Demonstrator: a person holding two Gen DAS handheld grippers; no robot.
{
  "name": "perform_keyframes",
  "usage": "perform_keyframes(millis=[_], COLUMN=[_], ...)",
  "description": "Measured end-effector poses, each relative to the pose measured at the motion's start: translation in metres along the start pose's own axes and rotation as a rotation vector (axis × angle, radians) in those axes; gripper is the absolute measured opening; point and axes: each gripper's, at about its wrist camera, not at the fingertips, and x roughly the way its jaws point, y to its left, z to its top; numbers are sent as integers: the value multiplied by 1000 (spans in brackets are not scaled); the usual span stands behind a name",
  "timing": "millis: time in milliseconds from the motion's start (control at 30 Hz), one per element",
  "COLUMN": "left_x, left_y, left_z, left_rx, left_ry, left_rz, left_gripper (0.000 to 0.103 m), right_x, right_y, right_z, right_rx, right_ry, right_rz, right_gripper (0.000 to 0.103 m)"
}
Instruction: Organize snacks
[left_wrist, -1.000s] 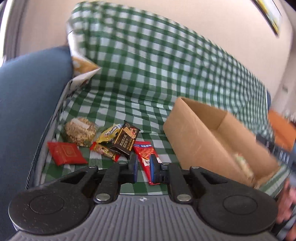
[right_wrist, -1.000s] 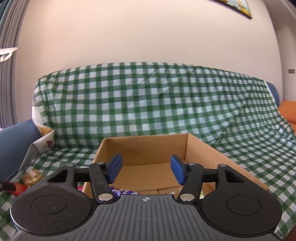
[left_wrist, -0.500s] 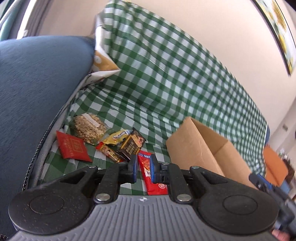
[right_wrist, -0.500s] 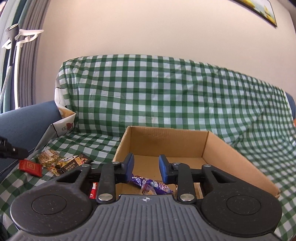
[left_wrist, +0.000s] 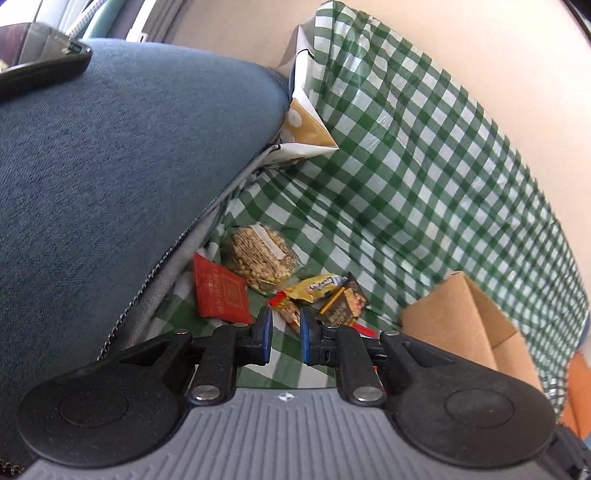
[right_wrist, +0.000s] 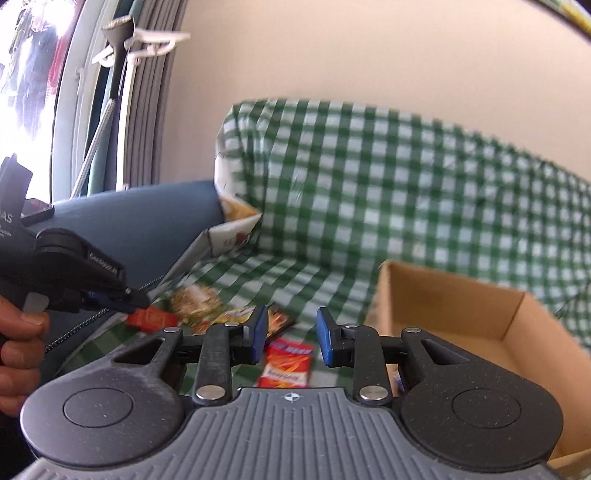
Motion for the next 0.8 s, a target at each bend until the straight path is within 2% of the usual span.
perform_keyframes(millis=[133,167,200,267,400,433,500,567,667,800], left_x=[4,7,8,12,25,28,33,40,52,69], left_y=[2,3,4,6,9,8,5,0,-6,-4], left_z=[-1,-1,-2,-2,-1,-1,-2,-5,-9,-13], left_rx=[-4,-9,-15,-22,-26,-17,13,56,115,142], left_ry=[-26,-30,-35,-46,-48,-50,-61,-57,-47,-17], left_rz=[55,68,77,105,170,196,238,264,313,350], left_gripper=[22,28,32,38,42,48,51,59,63,67], right_x=[36,46,56,76,109,117,130,141,155,162], right_y=[12,14,15,16,12,10,7,4,1,-2], right_z=[-9,-11,-13,-17,-24,-26,-29,-33,-39,-44], right_rx=[0,-1,-1,0,14,24,42,54,70,102], right_ry=[103,127,153,206,282,302,335,362,405,415], right_rz=[1,-6,-12,-24,-50,-54,-56,-56,-51,-42], right_gripper=[33,39,52,64,66,67,71,71,71,71])
